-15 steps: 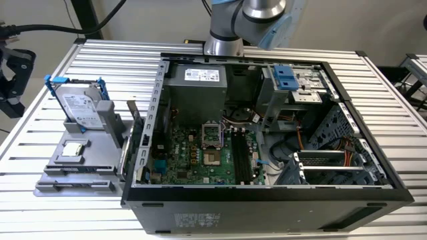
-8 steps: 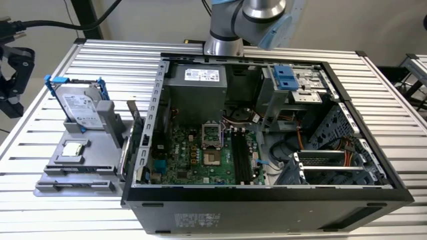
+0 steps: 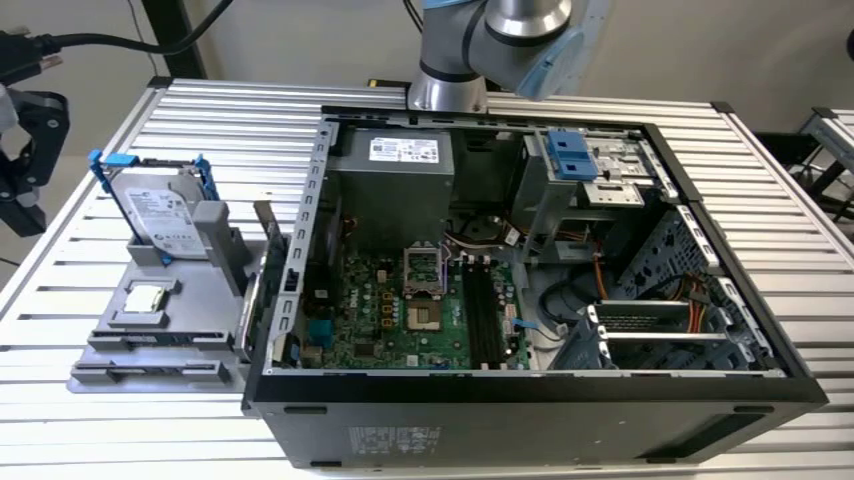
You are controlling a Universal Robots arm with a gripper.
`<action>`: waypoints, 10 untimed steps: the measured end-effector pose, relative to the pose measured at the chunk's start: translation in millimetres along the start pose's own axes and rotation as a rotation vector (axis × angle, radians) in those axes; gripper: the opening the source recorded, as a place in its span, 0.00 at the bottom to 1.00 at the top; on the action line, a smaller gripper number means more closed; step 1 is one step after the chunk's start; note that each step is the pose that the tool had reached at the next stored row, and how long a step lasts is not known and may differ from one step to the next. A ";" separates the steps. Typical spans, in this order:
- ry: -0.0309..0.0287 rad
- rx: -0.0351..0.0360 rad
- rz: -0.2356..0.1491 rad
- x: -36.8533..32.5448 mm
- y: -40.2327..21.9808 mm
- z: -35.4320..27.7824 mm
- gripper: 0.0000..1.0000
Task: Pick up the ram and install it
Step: 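Pick up the ram and move it above insertion slot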
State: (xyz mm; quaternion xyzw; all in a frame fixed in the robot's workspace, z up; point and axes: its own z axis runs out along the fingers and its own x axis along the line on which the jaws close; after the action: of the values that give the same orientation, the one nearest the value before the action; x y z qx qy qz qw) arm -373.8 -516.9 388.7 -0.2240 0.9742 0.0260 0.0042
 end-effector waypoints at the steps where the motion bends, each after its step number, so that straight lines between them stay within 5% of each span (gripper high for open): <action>1: 0.0004 -0.0002 -0.010 0.0 0.0 0.0 0.00; 10: 0.0043 -0.0018 -0.089 0.0 0.0 0.0 0.00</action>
State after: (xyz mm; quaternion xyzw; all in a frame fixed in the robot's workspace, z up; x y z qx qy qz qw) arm -373.8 -516.9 388.7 -0.2671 0.9633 0.0262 0.0031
